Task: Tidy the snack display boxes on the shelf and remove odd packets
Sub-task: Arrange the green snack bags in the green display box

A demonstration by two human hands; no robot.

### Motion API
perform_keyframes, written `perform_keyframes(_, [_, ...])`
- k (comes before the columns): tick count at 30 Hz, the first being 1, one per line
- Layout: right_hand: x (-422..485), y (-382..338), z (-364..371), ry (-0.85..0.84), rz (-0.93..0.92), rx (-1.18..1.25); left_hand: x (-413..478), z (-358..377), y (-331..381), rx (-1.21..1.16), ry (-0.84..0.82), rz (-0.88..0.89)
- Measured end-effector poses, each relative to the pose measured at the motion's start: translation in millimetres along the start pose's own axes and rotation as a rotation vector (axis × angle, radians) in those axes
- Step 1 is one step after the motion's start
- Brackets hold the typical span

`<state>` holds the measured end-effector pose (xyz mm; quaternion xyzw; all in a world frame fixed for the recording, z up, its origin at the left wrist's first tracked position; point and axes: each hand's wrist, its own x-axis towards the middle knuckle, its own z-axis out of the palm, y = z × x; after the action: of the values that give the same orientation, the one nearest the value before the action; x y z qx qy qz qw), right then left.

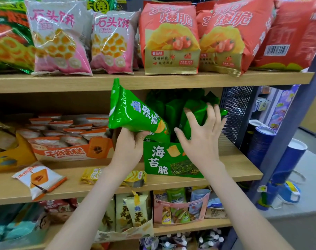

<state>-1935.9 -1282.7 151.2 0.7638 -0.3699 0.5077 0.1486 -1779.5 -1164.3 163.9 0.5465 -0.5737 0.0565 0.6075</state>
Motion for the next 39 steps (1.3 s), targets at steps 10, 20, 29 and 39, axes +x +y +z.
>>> perform_keyframes(10, [3,-1,1,-0.008,0.003,-0.048,3,6,-9,0.098,-0.129,0.092])
perform_keyframes(20, [-3,3,-8,0.046,0.004,0.025,10,27,6,0.272,-0.259,-0.139])
perform_keyframes(29, [-3,6,-16,-0.03,0.019,0.116,15,42,16,0.388,-0.417,-0.179])
perform_keyframes(39, [-3,-8,-17,-0.063,-0.04,0.101,5,37,10,0.318,-0.3,0.054])
